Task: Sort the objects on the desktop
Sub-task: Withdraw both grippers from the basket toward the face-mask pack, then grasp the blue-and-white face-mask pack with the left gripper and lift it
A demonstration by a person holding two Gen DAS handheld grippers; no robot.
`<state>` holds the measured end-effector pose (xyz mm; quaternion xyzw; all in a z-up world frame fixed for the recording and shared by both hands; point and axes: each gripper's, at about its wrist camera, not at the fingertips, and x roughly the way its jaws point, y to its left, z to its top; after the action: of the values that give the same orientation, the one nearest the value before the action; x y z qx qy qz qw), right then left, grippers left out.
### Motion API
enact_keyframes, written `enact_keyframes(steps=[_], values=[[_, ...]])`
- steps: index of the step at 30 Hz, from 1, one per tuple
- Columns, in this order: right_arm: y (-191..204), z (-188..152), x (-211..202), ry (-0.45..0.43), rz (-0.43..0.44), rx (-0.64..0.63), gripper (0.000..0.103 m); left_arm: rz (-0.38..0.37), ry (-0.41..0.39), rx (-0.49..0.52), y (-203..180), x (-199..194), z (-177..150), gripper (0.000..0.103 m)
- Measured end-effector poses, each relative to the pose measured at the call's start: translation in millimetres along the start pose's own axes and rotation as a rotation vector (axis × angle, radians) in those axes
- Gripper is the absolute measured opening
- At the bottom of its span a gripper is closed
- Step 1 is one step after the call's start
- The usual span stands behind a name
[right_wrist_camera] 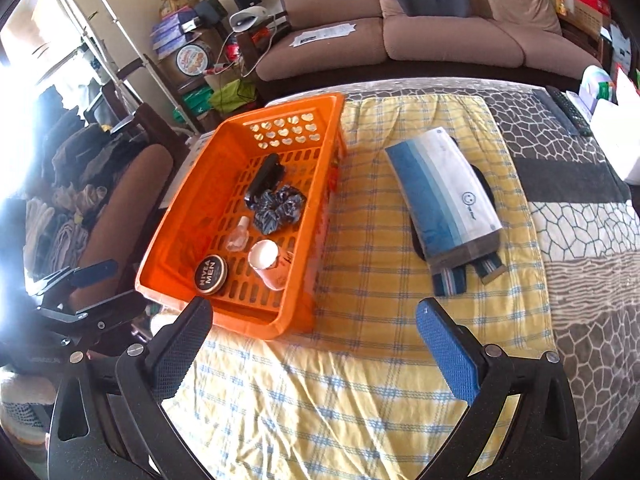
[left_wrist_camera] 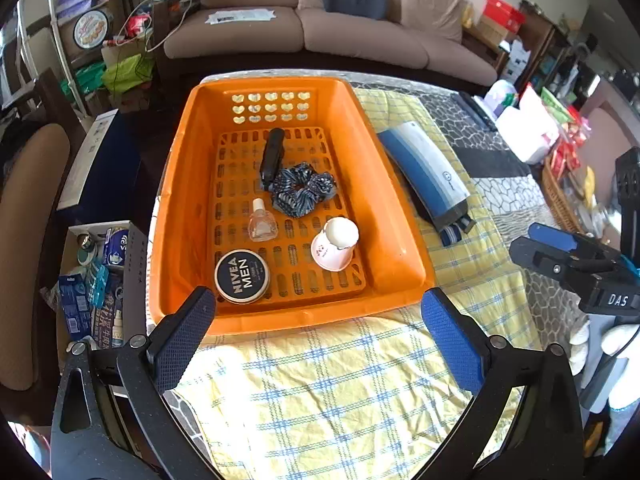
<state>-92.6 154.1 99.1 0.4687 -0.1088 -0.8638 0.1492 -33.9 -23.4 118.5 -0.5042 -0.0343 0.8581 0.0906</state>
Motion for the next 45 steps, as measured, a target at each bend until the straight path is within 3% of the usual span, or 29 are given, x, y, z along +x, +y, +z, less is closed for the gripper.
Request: enact_keyframes(steps=[15, 17, 22, 26, 35, 38, 40, 41, 45], values=[[-83, -12, -30, -0.007, -0.053, 0.007, 0.103, -0.086, 0.024, 0.014, -72, 23, 14, 0.103], [-91, -12, -30, -0.007, -0.056, -0.005, 0.103, -0.069, 0.013, 0.029, -85, 26, 18, 0.103], [-111, -11, -25, -0.008, -0.056, -0.039, 0.103, -0.115, -0.006, 0.020, -113, 35, 32, 0.103], [-125, -7, -17, -0.011, -0.049, -0.030, 0.103, -0.161, -0.008, 0.004, -135, 54, 45, 0.103], [-159, -1, 4, -0.015, -0.025, -0.012, 0.103, -0.181, 0.036, 0.019, -178, 109, 70, 0.102], [-170, 1, 12, 0.008, -0.037, -0.015, 0.093, -0.185, 0.048, 0.007, -186, 130, 78, 0.100], [-176, 3, 17, 0.014, -0.050, -0.017, 0.073, -0.177, 0.065, -0.003, -188, 145, 81, 0.095], [-180, 4, 19, 0.015, -0.052, -0.015, 0.070, -0.177, 0.076, -0.011, -187, 154, 82, 0.091], [-189, 9, 30, 0.019, -0.009, -0.003, 0.068, -0.154, 0.112, -0.051, -178, 186, 86, 0.081]])
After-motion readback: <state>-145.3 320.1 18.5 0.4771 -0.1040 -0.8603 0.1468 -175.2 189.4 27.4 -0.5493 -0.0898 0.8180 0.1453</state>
